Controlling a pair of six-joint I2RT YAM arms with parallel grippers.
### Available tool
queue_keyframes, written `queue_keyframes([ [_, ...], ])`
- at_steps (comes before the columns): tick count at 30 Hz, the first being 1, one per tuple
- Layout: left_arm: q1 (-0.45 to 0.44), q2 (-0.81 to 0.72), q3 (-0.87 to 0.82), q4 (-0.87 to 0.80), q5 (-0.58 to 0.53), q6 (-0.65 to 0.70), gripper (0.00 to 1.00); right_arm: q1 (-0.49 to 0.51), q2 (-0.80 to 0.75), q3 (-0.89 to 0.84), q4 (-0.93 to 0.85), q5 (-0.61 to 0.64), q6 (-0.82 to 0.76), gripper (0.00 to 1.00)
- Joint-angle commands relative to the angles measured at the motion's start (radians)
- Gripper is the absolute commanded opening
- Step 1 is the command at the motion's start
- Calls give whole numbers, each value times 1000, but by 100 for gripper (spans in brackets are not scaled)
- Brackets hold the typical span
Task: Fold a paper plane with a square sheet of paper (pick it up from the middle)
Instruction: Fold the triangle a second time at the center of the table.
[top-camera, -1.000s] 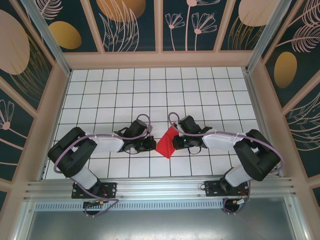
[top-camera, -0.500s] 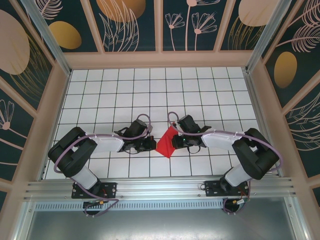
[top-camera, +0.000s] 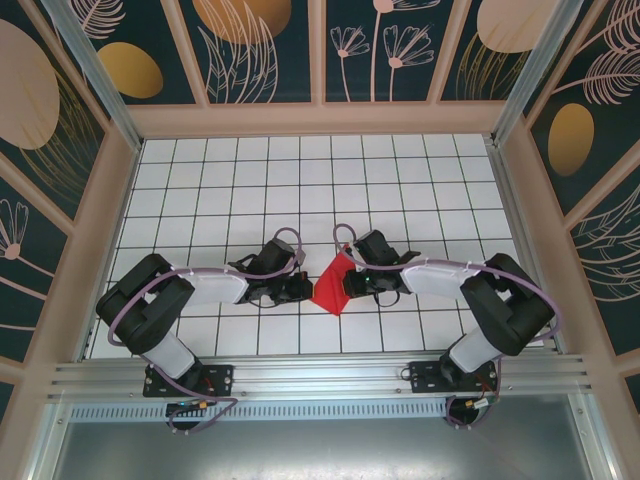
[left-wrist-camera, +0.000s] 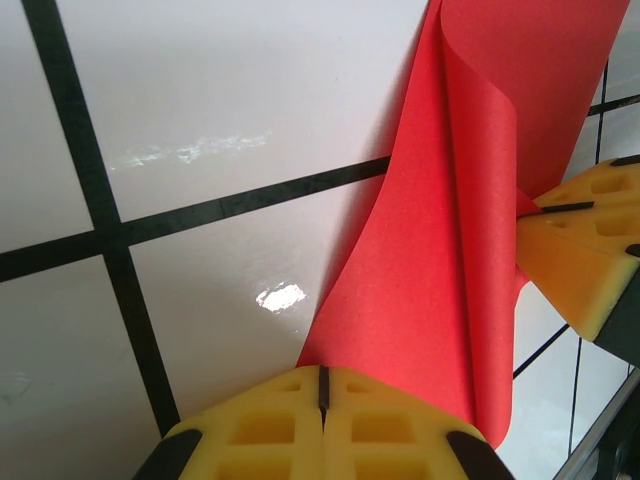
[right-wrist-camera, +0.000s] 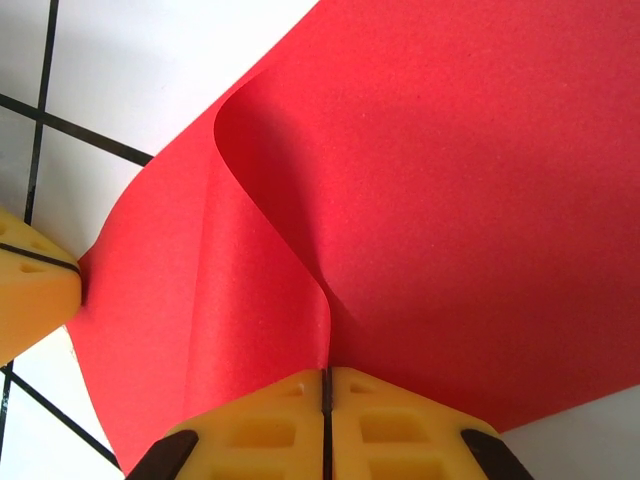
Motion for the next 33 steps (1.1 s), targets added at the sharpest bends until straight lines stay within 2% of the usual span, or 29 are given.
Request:
queue_keyframes([
  [1, 2, 30, -4, -88, -67, 24, 6, -5, 43, 4, -21, 25, -15, 10],
  [6, 1, -23, 26, -112, -89, 21, 14, -5, 55, 2, -27, 19, -15, 10],
  [11, 1, -98, 78, -148, -138, 9, 33, -5, 56, -1, -28, 18, -19, 9],
  [14, 1, -127, 95, -135, -141, -10, 32, -5, 55, -2, -28, 16, -17, 9],
  [17, 1, -136, 101, -76, -107, -38, 26, -6, 56, -2, -25, 15, -15, 9],
  [19, 2, -139, 124, -108, -141, -51, 22, -5, 54, -1, -28, 15, -13, 9],
  [22, 1, -135, 81, 67, -52, -140, 17, -5, 54, -4, -18, 7, -13, 9],
  [25, 1, -80, 85, 154, 21, -188, 15, -6, 53, -6, -22, 9, -10, 9],
  [30, 1, -17, 82, 237, 66, -238, 14, -5, 42, -13, -4, -11, -4, 9],
  [33, -1, 18, 100, 212, 68, -225, 14, -6, 27, -14, 22, -48, -2, 10],
])
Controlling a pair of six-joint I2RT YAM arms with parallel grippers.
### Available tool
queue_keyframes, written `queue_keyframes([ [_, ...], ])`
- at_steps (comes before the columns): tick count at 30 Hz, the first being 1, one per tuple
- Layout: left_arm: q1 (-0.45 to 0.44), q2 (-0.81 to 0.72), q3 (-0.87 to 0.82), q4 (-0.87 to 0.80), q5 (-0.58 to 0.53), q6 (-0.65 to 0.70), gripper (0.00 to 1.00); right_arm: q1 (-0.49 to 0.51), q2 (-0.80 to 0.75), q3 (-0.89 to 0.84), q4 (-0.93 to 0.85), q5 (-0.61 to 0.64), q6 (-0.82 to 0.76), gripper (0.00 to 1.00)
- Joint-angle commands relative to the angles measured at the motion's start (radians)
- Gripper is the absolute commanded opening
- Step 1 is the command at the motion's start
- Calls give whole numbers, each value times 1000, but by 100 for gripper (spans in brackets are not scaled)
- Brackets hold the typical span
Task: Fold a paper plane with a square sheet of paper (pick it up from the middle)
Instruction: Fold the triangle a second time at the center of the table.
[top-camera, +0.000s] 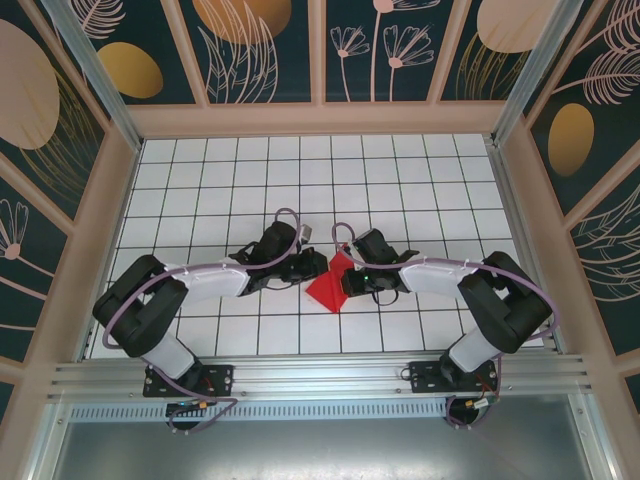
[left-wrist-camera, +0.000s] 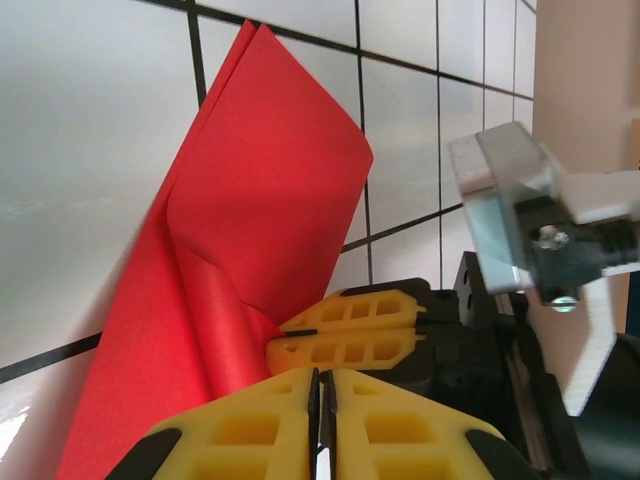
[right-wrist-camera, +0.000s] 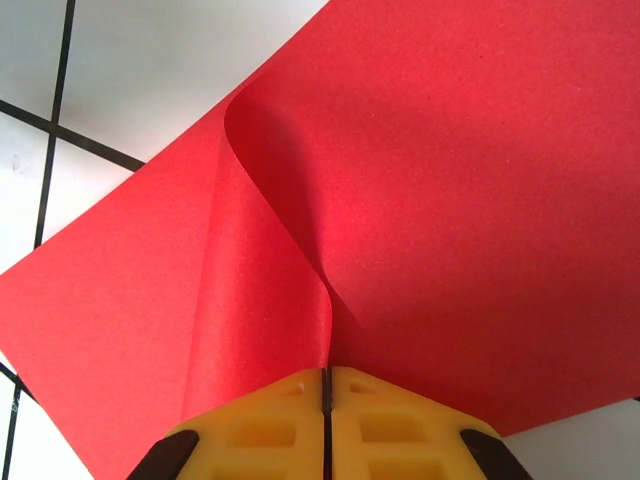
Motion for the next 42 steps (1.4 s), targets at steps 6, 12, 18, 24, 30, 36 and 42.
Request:
queue_keyframes([
  [6, -1, 53, -9, 43, 17, -30, 13, -5, -5, -14, 9, -50, -13, 10],
  [12, -1, 66, -17, 67, 38, -28, 16, -6, 4, -8, 16, -58, -18, 10],
  [18, 0, 72, -37, 48, 19, -18, 14, -5, 3, 5, 11, -61, -21, 10],
  [24, -1, 80, -53, 92, 38, -29, 17, -5, 23, 13, 5, -43, -26, 10],
  [30, -1, 82, -53, 86, 34, -22, 16, -5, 22, 27, 4, -37, -32, 10],
  [36, 0, 73, -64, 10, -24, 12, 1, -5, 29, 36, -6, -31, -40, 10],
  [42, -1, 88, -75, -17, -30, 35, 0, -6, 35, 36, -9, -25, -44, 10],
])
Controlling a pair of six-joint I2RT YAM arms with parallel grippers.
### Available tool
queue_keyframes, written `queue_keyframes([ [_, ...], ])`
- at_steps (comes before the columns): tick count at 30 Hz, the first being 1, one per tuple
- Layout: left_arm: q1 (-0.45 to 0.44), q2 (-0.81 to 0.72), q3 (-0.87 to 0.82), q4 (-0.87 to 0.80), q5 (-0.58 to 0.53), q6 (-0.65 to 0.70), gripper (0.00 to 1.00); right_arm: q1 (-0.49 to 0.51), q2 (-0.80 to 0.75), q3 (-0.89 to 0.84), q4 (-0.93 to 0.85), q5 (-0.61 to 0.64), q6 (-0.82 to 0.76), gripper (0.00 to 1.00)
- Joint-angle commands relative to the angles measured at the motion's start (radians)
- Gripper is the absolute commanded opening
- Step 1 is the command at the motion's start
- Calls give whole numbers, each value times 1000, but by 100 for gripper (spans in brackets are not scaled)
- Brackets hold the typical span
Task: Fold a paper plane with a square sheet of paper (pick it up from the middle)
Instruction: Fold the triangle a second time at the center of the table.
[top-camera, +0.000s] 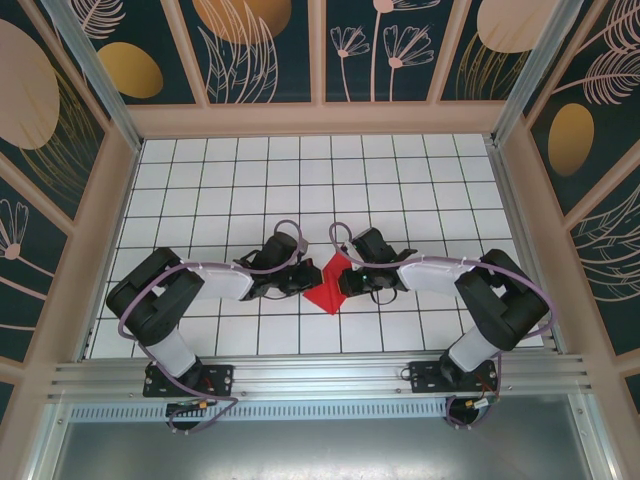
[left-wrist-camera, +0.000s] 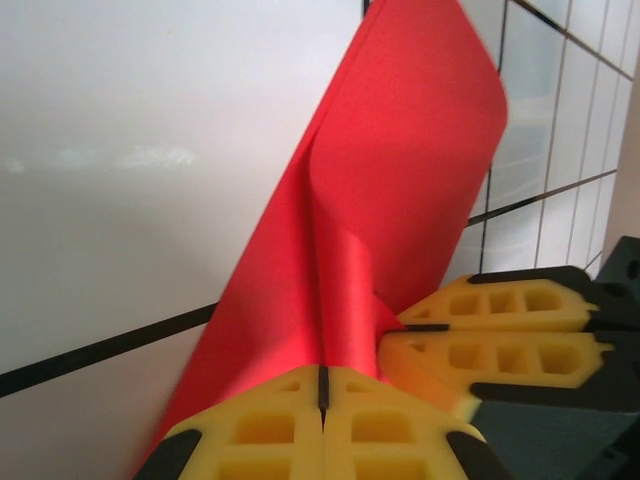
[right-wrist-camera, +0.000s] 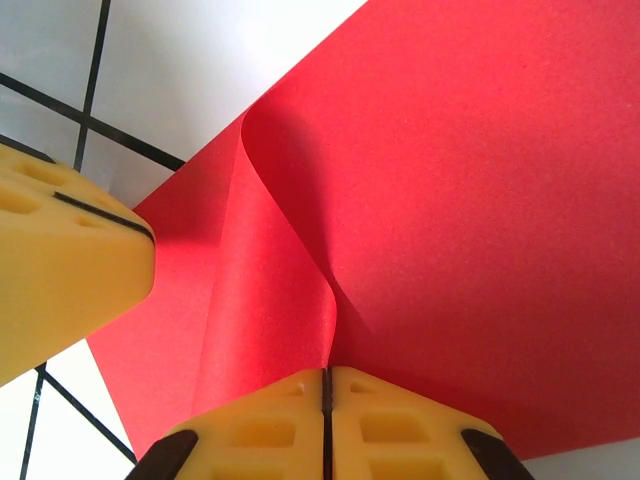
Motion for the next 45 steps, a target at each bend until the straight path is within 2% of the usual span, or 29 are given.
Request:
queue_keyframes([
  [1, -1, 19, -13, -33, -14, 35, 0, -5, 18, 22, -14, 18, -16, 10],
  [13, -1, 24, -26, -28, -10, 47, 0, -6, 40, 12, -38, 22, -14, 10],
  [26, -1, 54, -30, -59, -26, 67, 0, -5, -18, 35, -74, 38, -20, 10],
  [35, -1, 55, -22, -68, -25, 73, 0, -5, 13, 26, -63, 40, -21, 10],
  [45, 0, -63, 31, -90, -58, 76, 0, -5, 45, 9, -42, 36, -11, 10],
])
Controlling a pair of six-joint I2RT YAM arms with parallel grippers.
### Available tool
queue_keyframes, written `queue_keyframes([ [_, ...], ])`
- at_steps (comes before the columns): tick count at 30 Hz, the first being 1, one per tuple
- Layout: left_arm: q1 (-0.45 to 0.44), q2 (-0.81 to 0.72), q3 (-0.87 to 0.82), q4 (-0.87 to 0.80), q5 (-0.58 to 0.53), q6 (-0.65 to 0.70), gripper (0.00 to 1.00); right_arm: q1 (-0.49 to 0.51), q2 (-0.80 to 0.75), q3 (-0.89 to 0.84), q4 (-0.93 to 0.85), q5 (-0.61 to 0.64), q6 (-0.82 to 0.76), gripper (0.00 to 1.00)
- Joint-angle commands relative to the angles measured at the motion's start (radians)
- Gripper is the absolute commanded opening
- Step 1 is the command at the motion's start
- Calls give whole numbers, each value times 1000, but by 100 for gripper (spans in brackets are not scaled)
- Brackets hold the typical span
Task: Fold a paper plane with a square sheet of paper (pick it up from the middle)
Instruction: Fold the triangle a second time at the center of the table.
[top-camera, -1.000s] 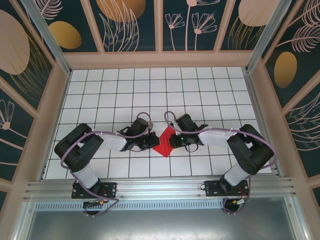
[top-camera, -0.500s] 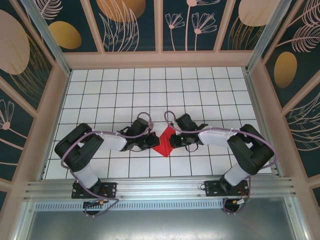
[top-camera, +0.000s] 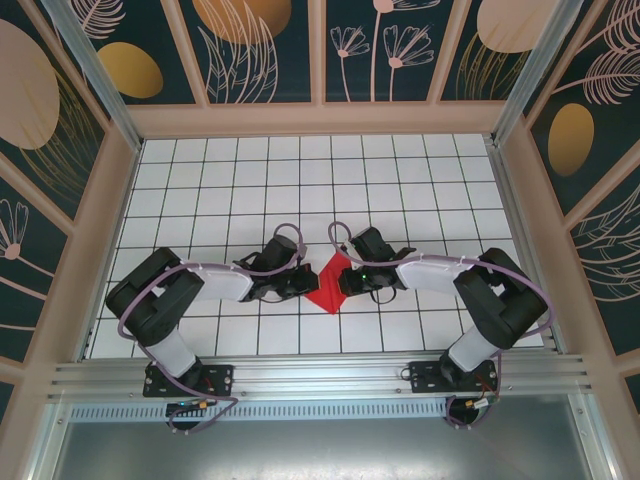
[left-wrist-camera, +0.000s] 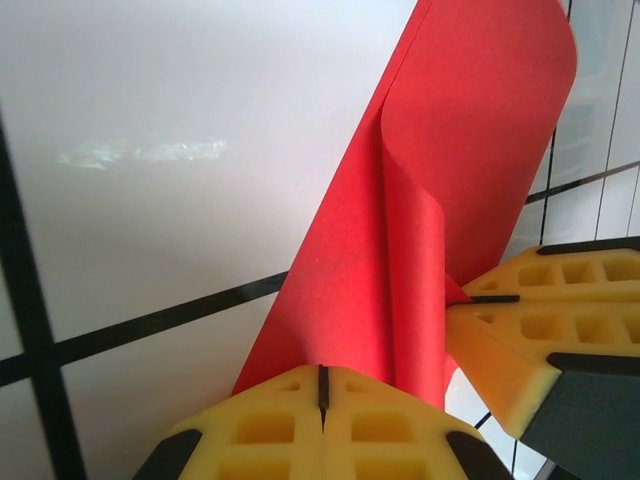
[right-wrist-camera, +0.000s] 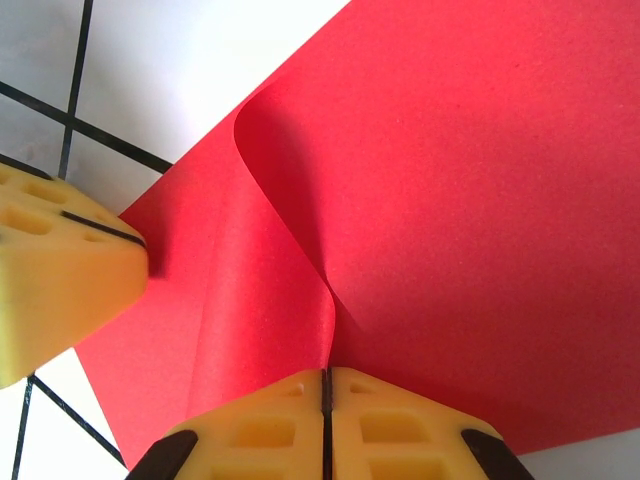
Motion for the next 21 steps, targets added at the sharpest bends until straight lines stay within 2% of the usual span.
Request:
queue_keyframes([
  [1, -1, -53, 46, -18, -29, 12, 0, -6, 32, -10, -16, 20, -11, 10],
  [4, -1, -55, 50, 51, -5, -26, 0, -5, 32, -9, -18, 19, -13, 10],
  [9, 0, -5, 28, 255, 90, -134, 1, -5, 28, -7, -20, 19, -11, 10],
  [21, -1, 144, 85, 198, 90, -127, 4, -5, 35, -5, -18, 14, -8, 10],
])
